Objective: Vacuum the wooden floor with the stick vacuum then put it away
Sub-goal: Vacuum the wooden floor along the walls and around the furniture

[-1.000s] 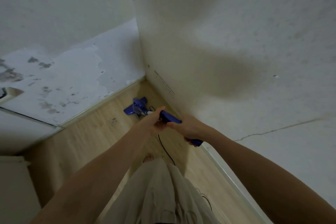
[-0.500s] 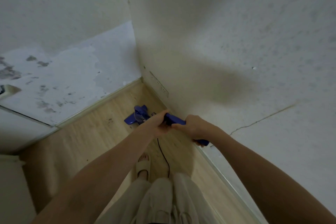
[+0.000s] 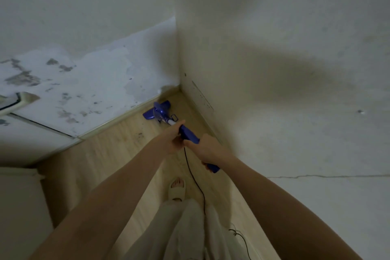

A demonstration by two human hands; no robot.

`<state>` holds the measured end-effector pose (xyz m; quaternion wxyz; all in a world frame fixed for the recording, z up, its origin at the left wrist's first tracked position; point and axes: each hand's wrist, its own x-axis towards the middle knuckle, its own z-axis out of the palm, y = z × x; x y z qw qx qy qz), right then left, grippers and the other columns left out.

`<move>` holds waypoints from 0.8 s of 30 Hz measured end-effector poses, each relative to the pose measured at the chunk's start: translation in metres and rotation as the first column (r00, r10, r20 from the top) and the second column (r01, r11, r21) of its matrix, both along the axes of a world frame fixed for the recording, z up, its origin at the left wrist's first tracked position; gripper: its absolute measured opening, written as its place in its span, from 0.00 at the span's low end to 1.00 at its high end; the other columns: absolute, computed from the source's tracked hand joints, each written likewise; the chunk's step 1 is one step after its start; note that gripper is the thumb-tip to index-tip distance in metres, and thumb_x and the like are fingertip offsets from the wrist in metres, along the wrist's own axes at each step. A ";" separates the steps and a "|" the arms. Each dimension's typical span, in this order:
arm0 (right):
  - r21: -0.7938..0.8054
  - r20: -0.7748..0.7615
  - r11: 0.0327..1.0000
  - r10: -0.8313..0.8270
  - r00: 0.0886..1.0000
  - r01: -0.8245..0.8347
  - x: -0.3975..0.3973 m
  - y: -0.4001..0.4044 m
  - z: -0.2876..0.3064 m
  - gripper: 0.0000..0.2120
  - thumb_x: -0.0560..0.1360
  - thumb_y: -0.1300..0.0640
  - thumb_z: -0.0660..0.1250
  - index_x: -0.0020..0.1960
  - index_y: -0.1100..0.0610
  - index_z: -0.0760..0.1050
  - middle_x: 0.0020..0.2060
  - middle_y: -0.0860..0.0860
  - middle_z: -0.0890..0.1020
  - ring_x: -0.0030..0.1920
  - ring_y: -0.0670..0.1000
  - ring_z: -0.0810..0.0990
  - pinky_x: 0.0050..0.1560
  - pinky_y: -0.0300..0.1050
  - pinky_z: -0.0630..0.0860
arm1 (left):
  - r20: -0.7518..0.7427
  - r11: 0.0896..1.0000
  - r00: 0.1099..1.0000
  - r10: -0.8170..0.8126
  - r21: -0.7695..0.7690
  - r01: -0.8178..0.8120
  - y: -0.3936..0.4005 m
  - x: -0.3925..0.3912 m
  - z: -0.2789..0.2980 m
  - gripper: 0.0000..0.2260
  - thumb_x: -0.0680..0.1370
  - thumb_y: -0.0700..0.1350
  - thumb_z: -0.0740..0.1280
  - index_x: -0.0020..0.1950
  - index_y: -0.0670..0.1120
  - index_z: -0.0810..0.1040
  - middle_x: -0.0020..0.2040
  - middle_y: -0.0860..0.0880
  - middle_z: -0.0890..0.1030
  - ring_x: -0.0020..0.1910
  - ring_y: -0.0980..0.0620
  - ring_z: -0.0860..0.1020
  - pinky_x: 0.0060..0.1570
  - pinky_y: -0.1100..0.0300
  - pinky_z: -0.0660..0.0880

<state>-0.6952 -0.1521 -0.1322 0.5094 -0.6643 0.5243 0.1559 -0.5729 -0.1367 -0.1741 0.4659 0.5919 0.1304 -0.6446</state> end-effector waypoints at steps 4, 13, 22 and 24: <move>0.038 0.006 0.999 -0.039 0.999 0.039 0.034 -0.016 -0.004 0.20 0.78 0.39 0.61 0.47 0.57 0.68 0.32 0.53 0.75 0.26 0.50 0.73 0.28 0.42 0.72 | -0.010 0.998 0.998 0.058 -0.034 -0.058 -0.016 0.030 -0.005 0.22 0.81 0.48 0.62 0.72 0.40 0.65 0.68 0.41 0.71 0.68 0.42 0.71 0.56 0.54 0.70; 0.015 -0.048 0.999 0.034 0.998 -0.034 0.045 -0.037 0.019 0.19 0.80 0.41 0.60 0.50 0.58 0.68 0.30 0.52 0.74 0.23 0.47 0.72 0.23 0.37 0.70 | -0.077 0.999 0.996 -0.037 -0.039 0.034 -0.029 0.053 -0.009 0.10 0.79 0.47 0.66 0.51 0.40 0.73 0.36 0.44 0.81 0.37 0.49 0.79 0.37 0.58 0.80; 0.016 -0.022 1.000 -0.004 1.000 0.005 0.064 -0.042 0.019 0.19 0.80 0.41 0.60 0.53 0.58 0.67 0.31 0.53 0.76 0.23 0.49 0.74 0.21 0.37 0.71 | -0.029 0.997 0.997 -0.073 -0.010 0.073 -0.038 0.073 -0.014 0.15 0.76 0.48 0.69 0.57 0.41 0.74 0.48 0.43 0.81 0.45 0.47 0.80 0.54 0.55 0.77; 0.035 -0.019 0.999 -0.012 1.000 0.012 0.064 -0.040 0.016 0.19 0.80 0.41 0.61 0.54 0.58 0.67 0.31 0.53 0.76 0.23 0.49 0.74 0.22 0.38 0.71 | -0.011 0.994 0.993 -0.113 -0.006 0.113 -0.035 0.073 -0.016 0.15 0.76 0.49 0.69 0.57 0.41 0.74 0.47 0.43 0.82 0.46 0.48 0.80 0.59 0.55 0.75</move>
